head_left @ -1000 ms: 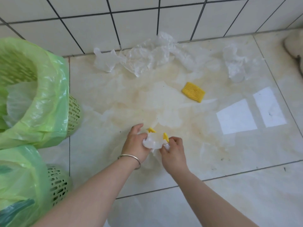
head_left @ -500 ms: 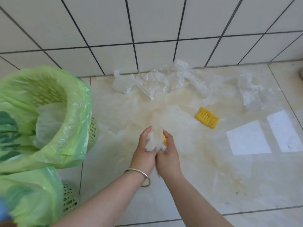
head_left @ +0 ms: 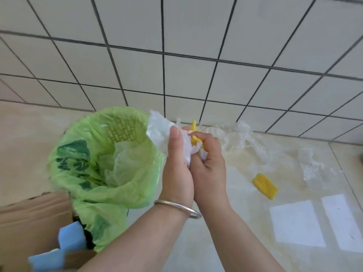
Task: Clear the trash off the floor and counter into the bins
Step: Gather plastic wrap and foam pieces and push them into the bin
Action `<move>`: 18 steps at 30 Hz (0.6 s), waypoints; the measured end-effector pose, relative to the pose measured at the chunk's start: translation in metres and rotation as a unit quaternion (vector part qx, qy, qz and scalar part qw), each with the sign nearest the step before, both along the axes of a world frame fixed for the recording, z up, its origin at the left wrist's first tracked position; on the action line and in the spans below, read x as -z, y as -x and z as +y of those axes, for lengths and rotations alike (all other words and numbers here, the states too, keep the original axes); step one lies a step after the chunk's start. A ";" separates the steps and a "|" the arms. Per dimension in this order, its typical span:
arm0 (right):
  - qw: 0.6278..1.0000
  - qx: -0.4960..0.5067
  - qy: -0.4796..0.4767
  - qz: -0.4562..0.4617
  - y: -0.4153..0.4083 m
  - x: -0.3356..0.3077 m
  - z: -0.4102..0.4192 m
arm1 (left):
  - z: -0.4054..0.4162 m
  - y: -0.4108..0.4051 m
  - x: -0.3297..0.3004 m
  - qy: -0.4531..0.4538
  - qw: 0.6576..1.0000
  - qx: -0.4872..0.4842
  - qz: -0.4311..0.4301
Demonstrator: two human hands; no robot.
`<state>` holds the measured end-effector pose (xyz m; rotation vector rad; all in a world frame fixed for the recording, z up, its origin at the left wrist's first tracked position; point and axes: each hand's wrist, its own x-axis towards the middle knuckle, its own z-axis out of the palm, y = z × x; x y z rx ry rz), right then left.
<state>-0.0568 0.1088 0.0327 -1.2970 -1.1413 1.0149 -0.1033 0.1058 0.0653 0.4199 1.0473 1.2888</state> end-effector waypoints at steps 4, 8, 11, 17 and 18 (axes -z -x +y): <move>0.993 -0.102 -0.039 -0.053 0.048 -0.026 0.018 | 0.023 0.054 -0.023 0.040 0.988 -0.025 0.146; 0.969 -0.229 0.090 0.007 0.093 -0.020 0.047 | 0.058 0.109 -0.009 0.067 0.976 -0.076 0.194; 0.900 -0.211 0.305 0.229 0.118 -0.002 0.067 | 0.077 0.136 0.035 0.133 0.886 -0.001 0.444; 0.838 -0.140 0.504 0.154 0.145 0.060 0.106 | 0.103 0.148 0.099 0.151 0.608 0.356 0.694; 0.830 -0.131 0.522 0.146 0.149 0.065 0.111 | 0.110 0.152 0.109 0.165 0.583 0.372 0.703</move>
